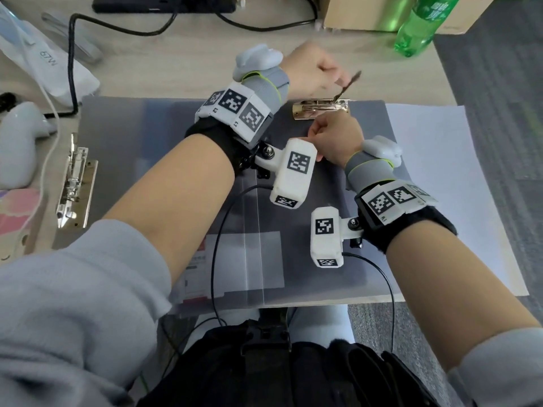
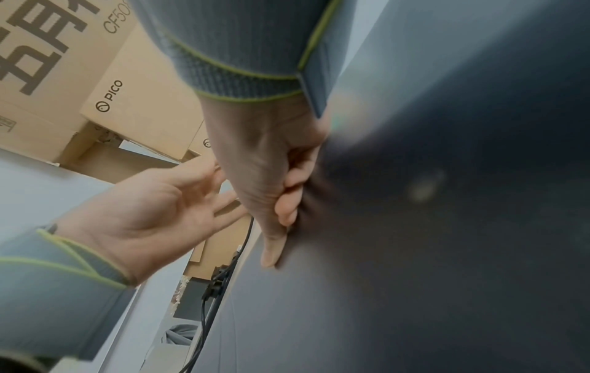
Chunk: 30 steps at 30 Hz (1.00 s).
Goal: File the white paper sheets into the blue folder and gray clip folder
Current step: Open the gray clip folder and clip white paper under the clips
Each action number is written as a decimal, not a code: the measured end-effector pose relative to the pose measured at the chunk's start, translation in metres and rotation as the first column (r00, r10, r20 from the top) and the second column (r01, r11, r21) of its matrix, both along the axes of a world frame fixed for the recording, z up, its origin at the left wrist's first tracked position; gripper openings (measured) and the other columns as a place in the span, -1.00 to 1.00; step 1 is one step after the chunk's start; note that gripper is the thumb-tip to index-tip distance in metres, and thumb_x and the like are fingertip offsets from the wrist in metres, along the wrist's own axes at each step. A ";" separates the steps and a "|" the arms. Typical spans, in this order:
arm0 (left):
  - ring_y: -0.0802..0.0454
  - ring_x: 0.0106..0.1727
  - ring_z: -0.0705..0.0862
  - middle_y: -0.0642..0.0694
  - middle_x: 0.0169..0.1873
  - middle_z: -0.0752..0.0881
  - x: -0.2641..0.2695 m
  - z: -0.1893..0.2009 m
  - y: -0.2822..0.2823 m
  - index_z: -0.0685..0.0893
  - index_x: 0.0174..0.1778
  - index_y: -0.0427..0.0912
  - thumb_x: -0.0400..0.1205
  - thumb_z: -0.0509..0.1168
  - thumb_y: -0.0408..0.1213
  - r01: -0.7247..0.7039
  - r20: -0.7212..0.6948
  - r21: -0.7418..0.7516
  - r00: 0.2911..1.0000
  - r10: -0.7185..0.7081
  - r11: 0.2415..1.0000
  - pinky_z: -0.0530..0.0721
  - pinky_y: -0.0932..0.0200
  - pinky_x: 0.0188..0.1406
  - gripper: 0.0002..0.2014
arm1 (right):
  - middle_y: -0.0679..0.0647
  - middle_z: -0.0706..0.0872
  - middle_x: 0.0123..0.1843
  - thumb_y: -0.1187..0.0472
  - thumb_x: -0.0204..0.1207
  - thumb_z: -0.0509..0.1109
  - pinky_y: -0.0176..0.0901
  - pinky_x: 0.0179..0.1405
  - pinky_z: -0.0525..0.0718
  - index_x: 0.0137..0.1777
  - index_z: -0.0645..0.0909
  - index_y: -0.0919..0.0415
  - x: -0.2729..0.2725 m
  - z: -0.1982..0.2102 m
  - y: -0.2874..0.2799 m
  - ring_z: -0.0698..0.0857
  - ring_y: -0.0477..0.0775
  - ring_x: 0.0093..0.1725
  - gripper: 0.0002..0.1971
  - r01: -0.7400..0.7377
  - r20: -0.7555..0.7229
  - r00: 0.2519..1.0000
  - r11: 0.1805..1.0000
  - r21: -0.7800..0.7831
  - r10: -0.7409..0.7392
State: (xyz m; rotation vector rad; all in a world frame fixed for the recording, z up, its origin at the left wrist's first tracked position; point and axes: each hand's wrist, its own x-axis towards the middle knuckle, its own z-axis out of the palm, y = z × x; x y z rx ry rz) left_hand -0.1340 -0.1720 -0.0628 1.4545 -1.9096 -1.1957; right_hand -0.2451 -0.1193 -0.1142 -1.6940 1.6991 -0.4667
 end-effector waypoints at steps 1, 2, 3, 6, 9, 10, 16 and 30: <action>0.21 0.06 0.60 0.03 0.14 0.68 -0.005 0.000 0.001 0.66 0.27 -0.25 0.71 0.13 -0.36 0.055 0.011 0.039 0.998 -0.056 0.998 0.49 0.60 -0.08 -0.72 | -0.24 0.50 -0.81 -0.05 0.30 0.58 -0.48 -0.48 0.49 -0.41 0.49 0.11 -0.001 0.001 0.000 0.51 -0.32 -0.73 -0.65 -0.005 0.008 1.000 1.000 0.000 0.005; 0.20 0.17 0.59 0.03 0.21 0.66 -0.009 -0.001 0.001 0.62 0.32 -0.25 0.72 0.11 -0.39 0.100 0.017 0.064 0.995 -0.101 0.993 0.46 0.64 0.02 -0.69 | -0.23 0.49 -0.81 -0.04 0.30 0.59 -0.58 -0.57 0.41 -0.40 0.49 0.11 -0.001 0.002 0.001 0.49 -0.33 -0.75 -0.65 -0.010 0.015 1.000 1.000 0.000 0.010; 0.17 0.20 0.61 -0.03 0.25 0.66 -0.012 -0.001 0.001 0.59 0.35 -0.26 0.70 0.10 -0.43 0.130 0.015 0.091 0.991 -0.132 0.987 0.47 0.64 0.05 -0.68 | -0.18 0.49 -0.81 -0.03 0.29 0.60 -0.61 -0.65 0.35 -0.43 0.46 0.11 -0.001 0.002 0.001 0.47 -0.33 -0.75 -0.62 -0.013 0.020 1.000 1.000 -0.005 0.013; 0.15 0.03 0.65 -0.16 0.18 0.69 -0.015 0.001 0.003 0.59 0.31 -0.29 0.63 0.08 -0.54 0.113 -0.013 0.087 0.994 -0.112 0.990 0.54 0.60 -0.22 -0.63 | -0.13 0.50 -0.75 -0.03 0.28 0.61 -0.58 -0.66 0.34 -0.49 0.39 0.07 -0.002 0.002 0.002 0.46 -0.33 -0.76 -0.57 -0.016 0.032 0.999 1.000 -0.015 0.017; 0.03 0.15 0.65 -0.29 0.16 0.71 -0.009 0.001 0.007 0.63 0.24 -0.35 0.59 0.08 -0.60 0.088 -0.046 0.070 0.995 -0.085 0.994 0.62 0.23 0.20 -0.64 | -0.19 0.54 -0.77 -0.05 0.28 0.61 -0.42 -0.49 0.45 -0.49 0.40 0.06 -0.001 -0.001 0.002 0.51 -0.28 -0.74 -0.58 -0.024 0.051 0.998 1.000 0.003 0.023; 0.02 0.13 0.66 -0.28 0.13 0.72 -0.005 0.001 0.008 0.64 0.22 -0.36 0.59 0.10 -0.59 0.073 -0.052 0.073 0.996 -0.069 0.995 0.64 0.23 0.13 -0.65 | -0.17 0.57 -0.75 -0.05 0.29 0.60 -0.38 -0.47 0.47 -0.48 0.41 0.05 -0.001 -0.002 0.002 0.53 -0.27 -0.73 -0.58 -0.024 0.054 0.998 1.000 0.001 0.024; 0.30 -0.19 0.64 -0.20 0.06 0.73 0.011 0.004 0.027 0.64 0.22 -0.35 0.58 0.19 -0.58 0.023 -0.036 0.023 0.999 -0.022 0.999 0.42 0.64 -0.43 -0.69 | -0.07 0.66 -0.51 0.15 0.35 0.55 -0.33 -0.34 0.58 -0.43 0.48 0.00 -0.001 -0.001 0.020 0.57 -0.33 -0.66 -0.72 -0.020 0.069 0.997 0.995 -0.096 0.027; 0.61 -0.40 0.61 -0.30 0.09 0.73 -0.006 -0.013 0.107 0.65 0.20 -0.41 0.57 0.14 -0.62 0.017 -0.110 0.024 0.994 -0.014 1.000 0.41 0.69 -0.39 -0.67 | 0.12 0.58 0.37 0.02 0.42 0.35 0.14 0.29 0.37 0.44 0.37 0.12 -0.064 0.011 0.112 0.35 0.24 0.44 -0.42 0.465 -0.203 0.856 0.879 -0.106 -0.476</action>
